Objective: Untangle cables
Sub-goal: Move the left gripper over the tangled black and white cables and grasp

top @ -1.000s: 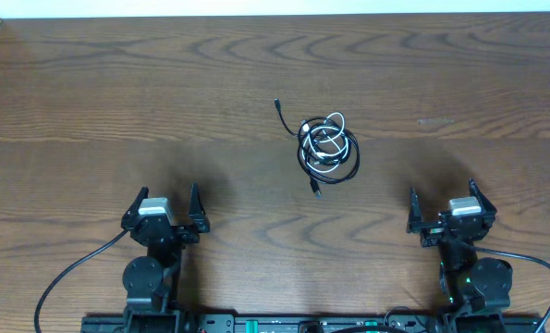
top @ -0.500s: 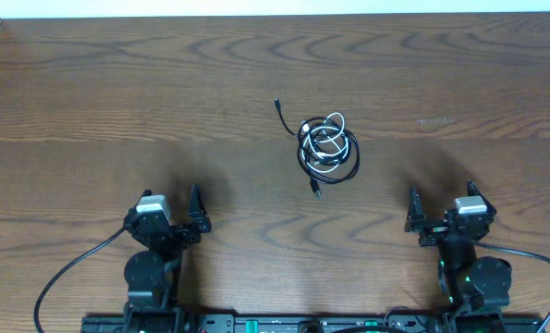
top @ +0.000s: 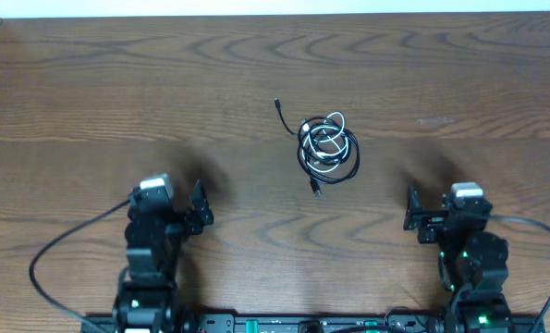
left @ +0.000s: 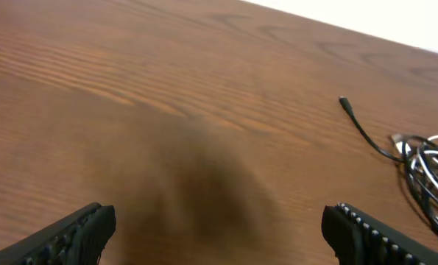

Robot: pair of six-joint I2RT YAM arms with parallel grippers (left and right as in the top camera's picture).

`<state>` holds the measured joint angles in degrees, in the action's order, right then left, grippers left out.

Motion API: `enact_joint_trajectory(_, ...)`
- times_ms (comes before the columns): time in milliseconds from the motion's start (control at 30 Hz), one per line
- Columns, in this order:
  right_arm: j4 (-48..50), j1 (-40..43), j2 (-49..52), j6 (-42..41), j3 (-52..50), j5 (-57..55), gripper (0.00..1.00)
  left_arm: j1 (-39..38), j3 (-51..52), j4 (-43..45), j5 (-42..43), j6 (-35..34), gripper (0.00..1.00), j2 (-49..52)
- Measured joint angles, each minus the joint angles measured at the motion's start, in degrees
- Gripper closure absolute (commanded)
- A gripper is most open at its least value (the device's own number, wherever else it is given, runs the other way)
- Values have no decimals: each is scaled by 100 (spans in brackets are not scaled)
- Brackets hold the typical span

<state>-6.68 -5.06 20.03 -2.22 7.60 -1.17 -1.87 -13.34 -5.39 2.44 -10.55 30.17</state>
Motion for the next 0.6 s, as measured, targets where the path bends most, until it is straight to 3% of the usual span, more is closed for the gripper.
enact_joint_trajectory(233, -330, 0, 1261, -17, 866, -11, 1, 0, -1049, -986, 240, -2, 5, 1429)
enact_joint_trajectory(600, -2188, 0, 3228, -17, 2732, 140, 1, 0, -2931, -3303, 435, 92, 5, 3023)
